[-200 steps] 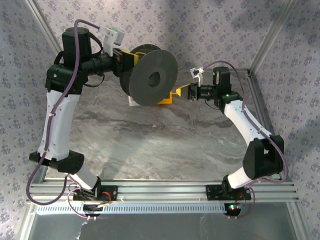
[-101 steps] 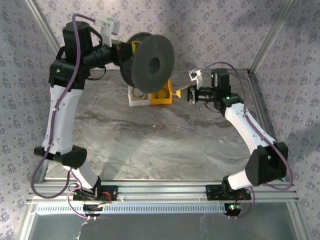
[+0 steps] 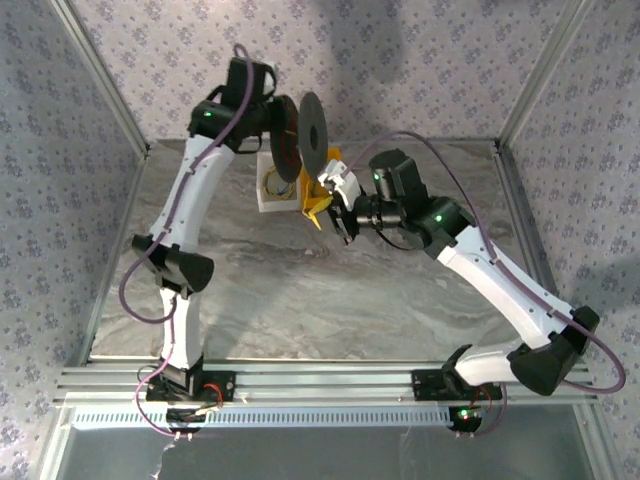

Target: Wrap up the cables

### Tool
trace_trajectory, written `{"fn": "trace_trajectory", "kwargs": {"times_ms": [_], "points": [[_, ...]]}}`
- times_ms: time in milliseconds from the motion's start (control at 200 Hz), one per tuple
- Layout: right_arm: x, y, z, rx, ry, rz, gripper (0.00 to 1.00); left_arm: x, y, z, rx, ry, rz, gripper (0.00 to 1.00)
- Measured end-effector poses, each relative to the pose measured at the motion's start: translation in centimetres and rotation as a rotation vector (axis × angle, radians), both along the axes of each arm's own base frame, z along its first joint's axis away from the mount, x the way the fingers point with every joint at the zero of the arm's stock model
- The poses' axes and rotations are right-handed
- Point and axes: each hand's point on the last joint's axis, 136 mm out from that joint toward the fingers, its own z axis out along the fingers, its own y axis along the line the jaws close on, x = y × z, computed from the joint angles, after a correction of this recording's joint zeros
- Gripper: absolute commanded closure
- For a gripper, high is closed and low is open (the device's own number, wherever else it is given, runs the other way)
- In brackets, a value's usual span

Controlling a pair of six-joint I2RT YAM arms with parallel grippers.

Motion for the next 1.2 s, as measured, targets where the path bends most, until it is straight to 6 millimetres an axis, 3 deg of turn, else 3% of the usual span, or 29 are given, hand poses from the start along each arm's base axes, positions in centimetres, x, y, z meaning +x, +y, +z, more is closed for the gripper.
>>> {"fn": "trace_trajectory", "kwargs": {"times_ms": [100,205,315,440,645,820,989,1104,1199], "points": [[0.4,0.0,3.6,0.006,-0.077,-0.003,1.00,-1.1,-2.0,-2.3,0.094,0.043,-0.054,1.00],[1.4,-0.3,6.7,0.010,-0.139,-0.009,1.00,-2.6,-3.4,-2.5,0.190,0.031,-0.111,1.00],[4.0,-1.6,8.8,0.019,-0.172,-0.041,1.00,-4.1,-4.8,-1.7,0.276,-0.018,-0.179,1.00],[7.8,-4.1,10.0,0.041,-0.184,-0.099,1.00,-6.1,-5.0,-1.9,0.360,-0.025,-0.260,1.00],[12.1,-8.0,7.1,0.045,-0.077,-0.169,1.00,-10.7,-4.9,-3.3,0.369,0.015,-0.448,1.00],[14.0,-10.9,3.3,0.081,0.081,-0.186,1.00,-15.9,-6.5,-1.2,0.279,-0.056,-0.724,1.00],[13.0,-10.8,-0.1,0.154,0.230,-0.097,1.00,-19.7,-7.2,2.9,0.143,-0.201,-0.965,1.00],[11.1,-10.1,-1.4,0.223,0.268,-0.015,1.00,-19.9,-5.5,4.7,0.012,-0.256,-1.015,1.00],[9.5,-9.8,-1.4,0.282,0.254,0.055,1.00,-19.7,-4.3,5.5,-0.106,-0.269,-1.021,1.00]]}}
